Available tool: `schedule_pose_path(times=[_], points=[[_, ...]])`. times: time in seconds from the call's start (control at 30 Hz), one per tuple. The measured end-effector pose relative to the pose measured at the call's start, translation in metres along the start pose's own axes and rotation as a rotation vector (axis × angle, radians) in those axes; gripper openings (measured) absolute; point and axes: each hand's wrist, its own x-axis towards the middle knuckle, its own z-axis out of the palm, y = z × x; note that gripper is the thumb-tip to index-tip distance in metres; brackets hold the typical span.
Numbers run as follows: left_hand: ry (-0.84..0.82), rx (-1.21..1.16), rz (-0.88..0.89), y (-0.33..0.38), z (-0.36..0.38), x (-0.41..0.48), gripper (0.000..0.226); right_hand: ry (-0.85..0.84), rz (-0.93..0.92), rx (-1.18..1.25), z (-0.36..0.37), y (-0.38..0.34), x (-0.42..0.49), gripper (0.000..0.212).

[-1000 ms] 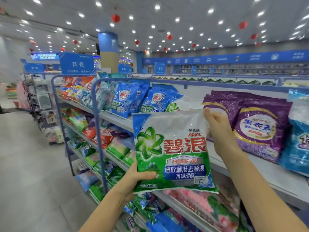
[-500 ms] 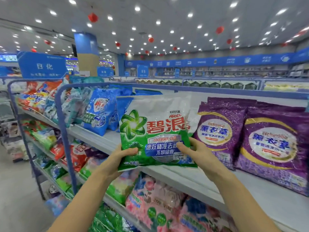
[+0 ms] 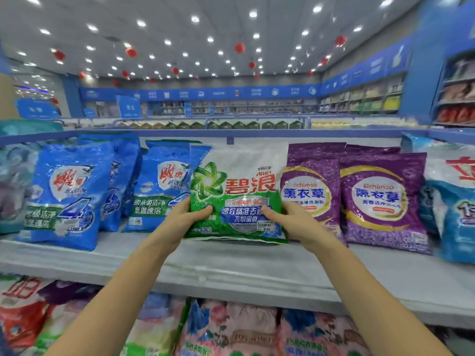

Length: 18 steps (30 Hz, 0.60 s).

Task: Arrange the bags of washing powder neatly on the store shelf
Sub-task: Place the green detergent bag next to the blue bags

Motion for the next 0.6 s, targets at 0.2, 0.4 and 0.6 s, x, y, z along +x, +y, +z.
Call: schedule_pose_path(times=[0.2, 0.4, 0.6], points=[[0.023, 0.091, -0.111, -0.033, -0.006, 0.013, 0.038, 0.077, 0.058, -0.222, 0.021, 0.019, -0.011, 0.045], [0.038, -0.064, -0.196, -0.034, -0.002, 0.018, 0.032, 0.125, 0.065, -0.263, 0.031, 0.016, -0.016, 0.037], [0.089, -0.128, -0.219, -0.033, -0.007, 0.021, 0.040, 0.210, 0.076, -0.217, 0.037, 0.014, -0.022, 0.056]])
